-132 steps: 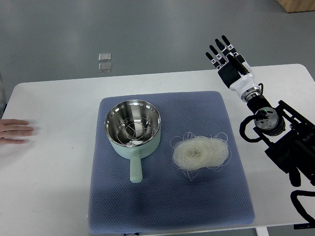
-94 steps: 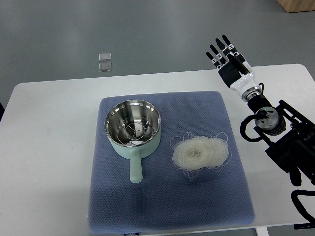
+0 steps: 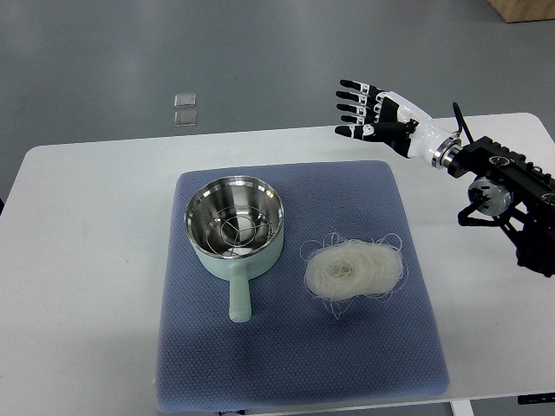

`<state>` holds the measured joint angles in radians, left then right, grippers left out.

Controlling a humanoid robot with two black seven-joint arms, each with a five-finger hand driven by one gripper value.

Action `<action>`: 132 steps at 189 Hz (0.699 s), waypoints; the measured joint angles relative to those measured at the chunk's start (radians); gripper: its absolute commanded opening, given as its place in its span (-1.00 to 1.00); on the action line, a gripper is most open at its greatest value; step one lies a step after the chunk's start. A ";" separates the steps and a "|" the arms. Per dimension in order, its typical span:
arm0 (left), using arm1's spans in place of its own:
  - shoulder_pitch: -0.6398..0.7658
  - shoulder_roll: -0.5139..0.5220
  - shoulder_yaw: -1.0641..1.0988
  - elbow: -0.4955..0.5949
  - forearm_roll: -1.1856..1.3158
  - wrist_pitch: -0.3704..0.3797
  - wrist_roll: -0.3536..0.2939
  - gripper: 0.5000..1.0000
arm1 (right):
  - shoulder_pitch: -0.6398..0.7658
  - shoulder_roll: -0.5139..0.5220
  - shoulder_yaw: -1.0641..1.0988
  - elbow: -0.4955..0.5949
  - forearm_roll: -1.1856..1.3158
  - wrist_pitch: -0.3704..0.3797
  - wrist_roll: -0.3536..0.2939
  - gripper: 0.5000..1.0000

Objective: Put vermicelli into pot with right hand
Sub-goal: 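Move the right hand over the white vermicelli bundle, then lower the right hand onto the white vermicelli bundle, fingers spread around it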

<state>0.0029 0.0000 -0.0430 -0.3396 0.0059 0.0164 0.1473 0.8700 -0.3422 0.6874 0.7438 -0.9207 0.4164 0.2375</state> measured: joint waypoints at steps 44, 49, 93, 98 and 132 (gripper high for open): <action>0.000 0.000 0.000 -0.001 0.002 -0.001 0.000 1.00 | 0.325 -0.192 -0.414 0.234 -0.421 0.178 -0.061 0.70; 0.000 0.000 0.000 -0.001 0.002 -0.001 0.000 1.00 | 0.363 -0.199 -0.462 0.253 -0.431 0.184 -0.077 0.70; 0.000 0.000 -0.001 -0.001 0.001 -0.005 -0.001 1.00 | 0.529 -0.220 -0.657 0.341 -0.372 0.194 -0.154 0.70; 0.000 0.000 -0.001 -0.001 0.001 -0.008 -0.001 1.00 | 0.530 -0.220 -0.656 0.350 -0.342 0.194 -0.161 0.70; 0.000 0.000 -0.001 0.000 -0.001 -0.029 -0.001 1.00 | 0.430 -0.214 -0.532 0.373 -0.150 0.195 -0.216 0.70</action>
<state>0.0032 0.0000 -0.0445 -0.3397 0.0054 -0.0128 0.1467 1.2998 -0.5562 0.1556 1.1169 -1.0708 0.6109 0.0217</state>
